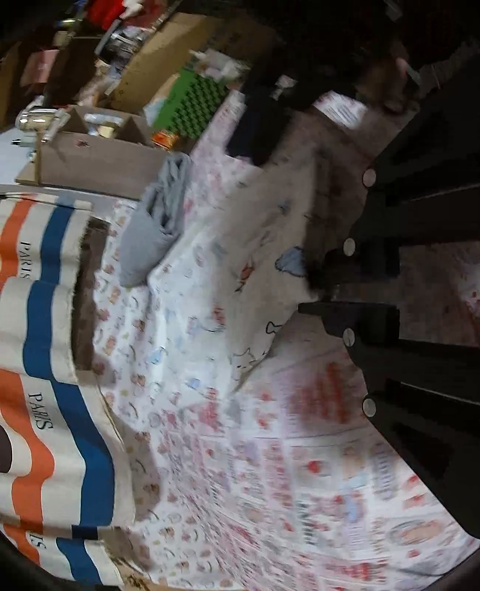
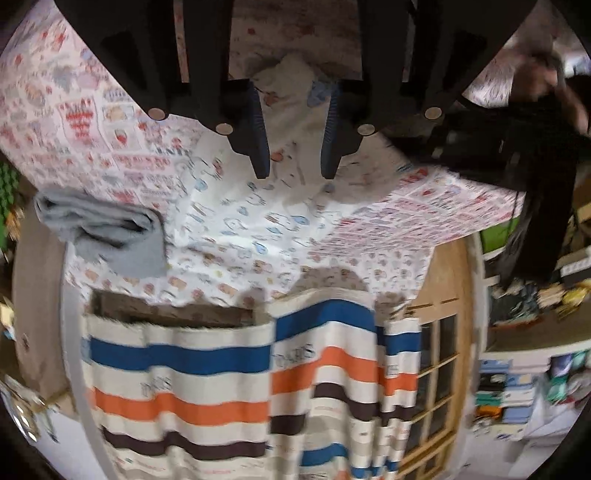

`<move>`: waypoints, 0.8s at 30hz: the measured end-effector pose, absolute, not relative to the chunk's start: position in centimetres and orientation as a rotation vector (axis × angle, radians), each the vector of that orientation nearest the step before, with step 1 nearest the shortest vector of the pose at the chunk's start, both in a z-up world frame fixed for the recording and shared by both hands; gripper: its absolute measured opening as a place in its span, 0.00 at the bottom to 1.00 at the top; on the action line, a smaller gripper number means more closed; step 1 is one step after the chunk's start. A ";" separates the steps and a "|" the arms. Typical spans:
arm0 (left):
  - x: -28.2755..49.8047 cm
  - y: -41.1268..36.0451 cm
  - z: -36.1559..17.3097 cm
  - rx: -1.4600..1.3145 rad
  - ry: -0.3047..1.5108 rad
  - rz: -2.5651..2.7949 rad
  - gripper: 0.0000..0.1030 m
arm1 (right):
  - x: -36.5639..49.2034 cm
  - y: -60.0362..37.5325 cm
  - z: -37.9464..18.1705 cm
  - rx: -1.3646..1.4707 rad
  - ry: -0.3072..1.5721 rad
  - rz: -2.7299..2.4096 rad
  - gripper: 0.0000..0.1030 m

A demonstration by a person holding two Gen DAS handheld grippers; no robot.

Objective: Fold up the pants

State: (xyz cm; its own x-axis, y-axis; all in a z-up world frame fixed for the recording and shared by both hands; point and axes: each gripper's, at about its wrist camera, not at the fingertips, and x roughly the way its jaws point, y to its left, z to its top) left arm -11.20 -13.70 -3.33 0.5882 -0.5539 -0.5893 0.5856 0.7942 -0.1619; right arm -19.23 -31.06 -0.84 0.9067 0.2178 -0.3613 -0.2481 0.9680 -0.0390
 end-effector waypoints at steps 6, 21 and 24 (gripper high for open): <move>-7.8 -13.6 -1.9 -0.053 0.749 -0.745 0.07 | -18.7 -28.2 -2.4 -0.252 0.417 0.360 0.29; -4.7 -13.6 -0.8 -0.146 0.790 -0.813 0.07 | -15.3 -27.0 -4.5 -0.437 0.536 0.223 0.41; -5.0 -13.0 -0.4 -0.155 0.764 -0.798 0.07 | -15.0 -27.3 -4.6 -0.468 0.536 0.180 0.34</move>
State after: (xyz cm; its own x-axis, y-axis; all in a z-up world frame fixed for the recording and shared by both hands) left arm -5.04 -13.00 -0.36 0.4504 -0.6960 -0.5592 0.5891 0.7023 -0.3995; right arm -15.01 -27.28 -4.55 0.8473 0.0441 -0.5293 -0.2839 0.8798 -0.3812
